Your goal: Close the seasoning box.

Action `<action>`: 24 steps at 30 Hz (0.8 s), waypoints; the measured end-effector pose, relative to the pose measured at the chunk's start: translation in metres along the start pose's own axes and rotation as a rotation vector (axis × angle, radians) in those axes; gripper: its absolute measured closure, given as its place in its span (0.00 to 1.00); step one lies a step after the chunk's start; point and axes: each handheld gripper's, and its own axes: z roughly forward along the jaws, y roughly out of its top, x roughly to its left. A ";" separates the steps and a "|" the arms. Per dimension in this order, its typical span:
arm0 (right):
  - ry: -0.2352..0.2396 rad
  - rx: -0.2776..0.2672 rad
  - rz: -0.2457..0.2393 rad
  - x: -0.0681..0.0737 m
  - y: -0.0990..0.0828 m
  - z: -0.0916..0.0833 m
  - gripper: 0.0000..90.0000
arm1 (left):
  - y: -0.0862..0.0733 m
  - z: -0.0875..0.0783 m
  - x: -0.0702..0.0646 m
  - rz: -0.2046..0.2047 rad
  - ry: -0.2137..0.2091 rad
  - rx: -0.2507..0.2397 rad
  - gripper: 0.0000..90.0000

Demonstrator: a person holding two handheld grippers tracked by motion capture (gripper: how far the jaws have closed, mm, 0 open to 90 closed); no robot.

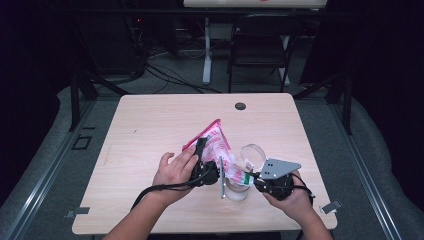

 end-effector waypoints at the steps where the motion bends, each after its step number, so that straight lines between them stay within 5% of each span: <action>1: -0.001 0.001 -0.001 0.000 0.000 0.000 1.00 | 0.000 0.000 0.000 -0.001 -0.005 0.004 0.71; 24: 0.005 0.004 -0.005 0.001 -0.001 0.000 1.00 | 0.003 0.002 0.003 0.003 0.001 0.005 0.71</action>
